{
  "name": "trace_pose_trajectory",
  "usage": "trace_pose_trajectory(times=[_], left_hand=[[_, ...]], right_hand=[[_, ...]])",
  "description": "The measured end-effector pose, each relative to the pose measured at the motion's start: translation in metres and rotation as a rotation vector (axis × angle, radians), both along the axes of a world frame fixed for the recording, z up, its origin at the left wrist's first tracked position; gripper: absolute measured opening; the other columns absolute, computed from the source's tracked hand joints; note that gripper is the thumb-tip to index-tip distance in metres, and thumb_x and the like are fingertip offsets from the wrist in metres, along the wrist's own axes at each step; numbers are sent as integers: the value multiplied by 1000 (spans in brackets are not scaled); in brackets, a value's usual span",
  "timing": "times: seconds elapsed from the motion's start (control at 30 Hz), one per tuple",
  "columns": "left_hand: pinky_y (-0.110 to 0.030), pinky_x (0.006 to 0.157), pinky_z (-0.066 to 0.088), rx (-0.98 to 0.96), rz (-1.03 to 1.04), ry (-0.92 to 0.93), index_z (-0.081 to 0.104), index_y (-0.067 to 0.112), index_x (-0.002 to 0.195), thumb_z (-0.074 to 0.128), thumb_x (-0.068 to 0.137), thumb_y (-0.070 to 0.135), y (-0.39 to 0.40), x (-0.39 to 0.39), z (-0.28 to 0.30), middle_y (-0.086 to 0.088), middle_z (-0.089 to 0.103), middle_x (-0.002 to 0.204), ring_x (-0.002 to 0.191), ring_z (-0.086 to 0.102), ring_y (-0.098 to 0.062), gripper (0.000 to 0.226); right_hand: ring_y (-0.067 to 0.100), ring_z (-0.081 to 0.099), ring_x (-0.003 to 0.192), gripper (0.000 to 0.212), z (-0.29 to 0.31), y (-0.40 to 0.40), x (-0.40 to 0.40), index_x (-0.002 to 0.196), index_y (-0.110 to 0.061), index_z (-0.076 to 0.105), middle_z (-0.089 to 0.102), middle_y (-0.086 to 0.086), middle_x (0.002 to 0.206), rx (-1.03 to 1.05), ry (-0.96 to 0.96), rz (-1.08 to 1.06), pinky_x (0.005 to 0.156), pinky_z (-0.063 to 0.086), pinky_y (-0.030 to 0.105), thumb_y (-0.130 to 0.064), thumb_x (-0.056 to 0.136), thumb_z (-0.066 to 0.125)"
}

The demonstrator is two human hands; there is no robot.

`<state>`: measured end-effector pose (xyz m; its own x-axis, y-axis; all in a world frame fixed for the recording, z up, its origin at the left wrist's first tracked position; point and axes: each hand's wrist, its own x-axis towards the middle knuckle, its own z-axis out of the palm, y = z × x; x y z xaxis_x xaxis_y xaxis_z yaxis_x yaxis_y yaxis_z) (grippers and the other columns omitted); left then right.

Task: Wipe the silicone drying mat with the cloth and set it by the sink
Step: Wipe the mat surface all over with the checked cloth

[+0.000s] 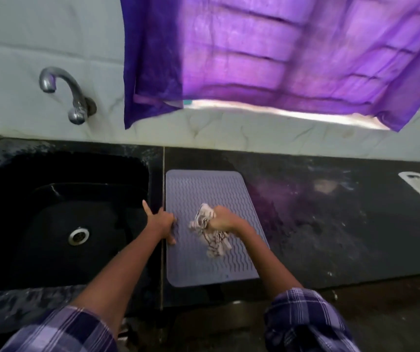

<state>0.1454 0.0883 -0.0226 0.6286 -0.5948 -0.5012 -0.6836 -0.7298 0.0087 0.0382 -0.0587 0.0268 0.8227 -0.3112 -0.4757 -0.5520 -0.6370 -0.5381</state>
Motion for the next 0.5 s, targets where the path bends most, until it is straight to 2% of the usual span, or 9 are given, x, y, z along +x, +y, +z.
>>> trace_pose_trajectory(times=[0.07, 0.13, 0.2, 0.27, 0.33, 0.4, 0.5], left_hand=[[-75, 101, -13, -51, 23, 11, 67, 23, 115, 73, 77, 40, -3, 15, 6, 6, 65, 121, 132, 45, -15, 41], [-71, 105, -12, -190, 104, 43, 72, 24, 107, 70, 81, 37, -8, 34, 11, 7, 69, 115, 128, 49, -13, 29], [-67, 111, -5, -346, 180, 88, 72, 22, 106, 69, 84, 34, -14, 53, 16, 5, 69, 116, 127, 51, -15, 25], [-65, 115, 3, -380, 186, 86, 69, 19, 111, 68, 85, 32, -23, 68, 21, 3, 66, 120, 126, 50, -17, 29], [-64, 115, 4, -306, 145, 30, 64, 21, 120, 68, 85, 33, -30, 79, 24, 2, 60, 127, 130, 46, -18, 37], [-64, 114, 2, -198, 82, -34, 59, 22, 127, 69, 85, 35, -35, 89, 24, 0, 57, 131, 133, 40, -20, 45], [-66, 114, 0, -136, 37, -82, 61, 18, 123, 71, 81, 37, -42, 102, 17, -5, 57, 129, 136, 33, -24, 47]], right_hand=[[27, 61, 90, 28, 5, -17, 14, 106, 6, 63, 64, 16, 95, 386, -161, -256, 75, 51, 30, 7, 78, 60], [32, 64, 92, 36, 7, -24, 22, 118, 10, 56, 66, 19, 101, 808, -228, -392, 87, 52, 38, 11, 82, 52], [30, 69, 87, 30, -2, -34, 30, 114, 8, 58, 72, 17, 95, 1055, -246, -451, 87, 53, 42, 8, 86, 47], [26, 73, 80, 23, -8, -46, 38, 105, 3, 61, 75, 14, 87, 1133, -242, -483, 79, 58, 39, 5, 88, 46], [24, 72, 76, 19, -13, -56, 47, 98, 2, 63, 74, 14, 84, 1028, -201, -507, 75, 58, 36, 5, 87, 48], [24, 69, 81, 17, -14, -63, 59, 95, 0, 63, 70, 15, 90, 690, -131, -483, 74, 56, 34, 7, 82, 54], [25, 61, 92, 15, -10, -69, 86, 90, -4, 62, 62, 14, 93, 149, -84, -334, 76, 52, 33, 3, 78, 59]])
